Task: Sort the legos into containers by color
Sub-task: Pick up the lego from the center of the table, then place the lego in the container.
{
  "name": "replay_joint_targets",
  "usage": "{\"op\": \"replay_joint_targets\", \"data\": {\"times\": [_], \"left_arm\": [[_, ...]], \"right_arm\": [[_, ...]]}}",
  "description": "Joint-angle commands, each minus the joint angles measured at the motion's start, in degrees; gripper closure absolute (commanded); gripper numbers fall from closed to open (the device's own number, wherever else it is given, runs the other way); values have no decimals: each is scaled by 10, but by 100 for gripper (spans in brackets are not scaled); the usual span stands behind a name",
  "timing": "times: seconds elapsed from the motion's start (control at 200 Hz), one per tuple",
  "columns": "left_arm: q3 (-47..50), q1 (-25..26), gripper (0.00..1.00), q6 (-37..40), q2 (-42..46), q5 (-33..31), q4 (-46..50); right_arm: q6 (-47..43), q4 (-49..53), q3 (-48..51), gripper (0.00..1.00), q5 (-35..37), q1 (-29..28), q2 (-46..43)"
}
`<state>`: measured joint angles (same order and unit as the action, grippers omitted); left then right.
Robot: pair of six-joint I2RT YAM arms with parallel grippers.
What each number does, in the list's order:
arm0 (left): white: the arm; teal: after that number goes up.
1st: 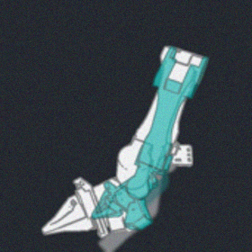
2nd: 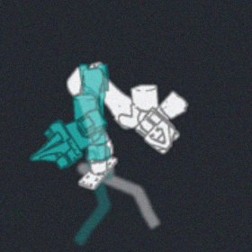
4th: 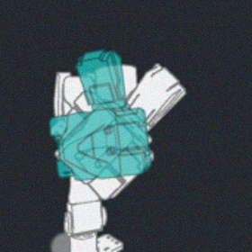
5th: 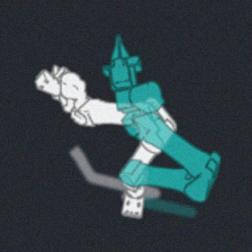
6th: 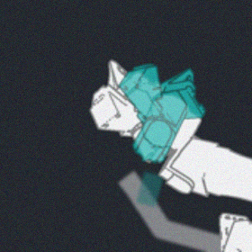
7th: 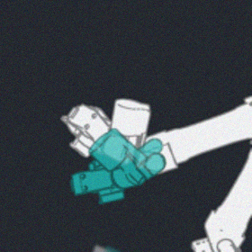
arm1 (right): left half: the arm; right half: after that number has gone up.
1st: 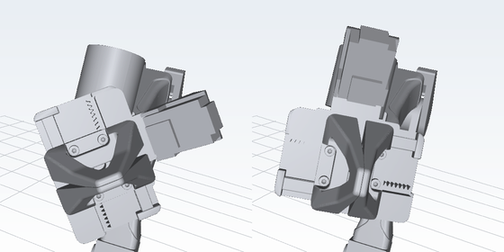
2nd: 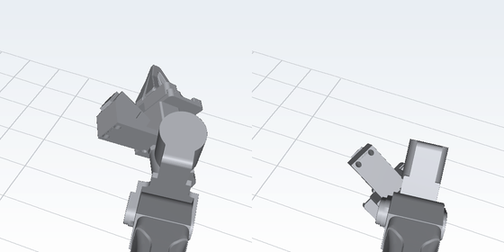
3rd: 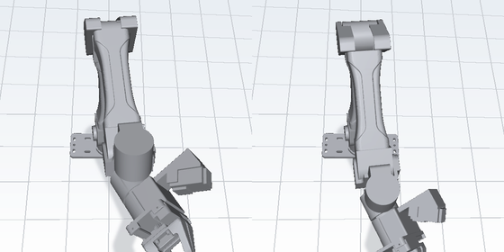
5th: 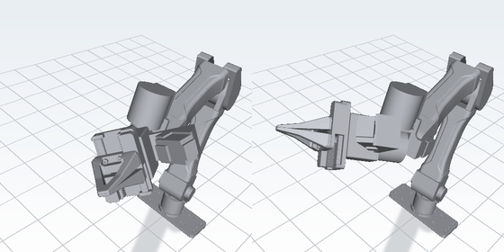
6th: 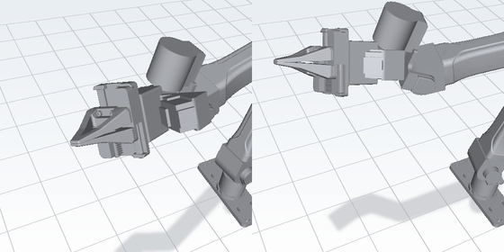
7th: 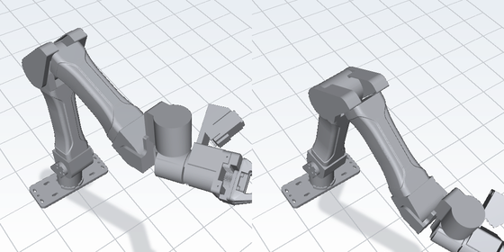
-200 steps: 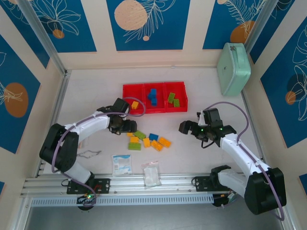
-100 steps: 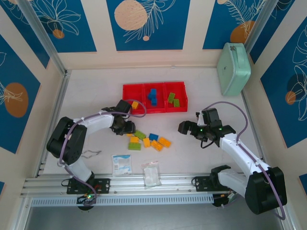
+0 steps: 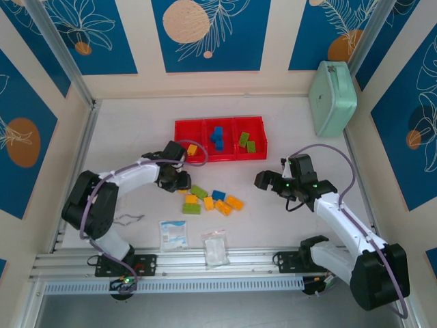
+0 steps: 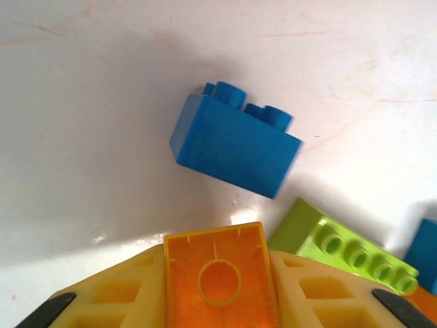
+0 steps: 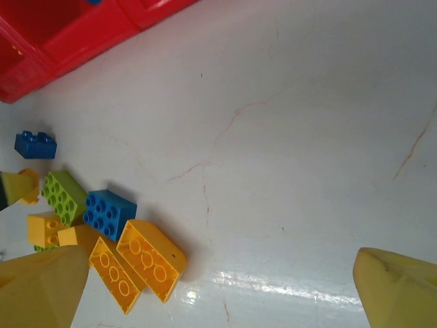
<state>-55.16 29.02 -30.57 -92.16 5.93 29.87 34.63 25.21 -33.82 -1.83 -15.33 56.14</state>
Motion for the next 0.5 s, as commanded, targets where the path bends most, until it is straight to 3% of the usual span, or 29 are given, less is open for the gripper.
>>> {"op": "replay_joint_targets", "data": {"times": [0.0,0.185,0.495], "left_arm": [[-33,3,67,18,52,-12,34],[-110,3,66,66,55,-33,55],[-347,-27,66,142,-109,-108,109]], "right_arm": [[17,5,13,0,25,2,-35],[25,10,13,0,32,11,-66],[38,49,21,0,42,12,-111]]}}
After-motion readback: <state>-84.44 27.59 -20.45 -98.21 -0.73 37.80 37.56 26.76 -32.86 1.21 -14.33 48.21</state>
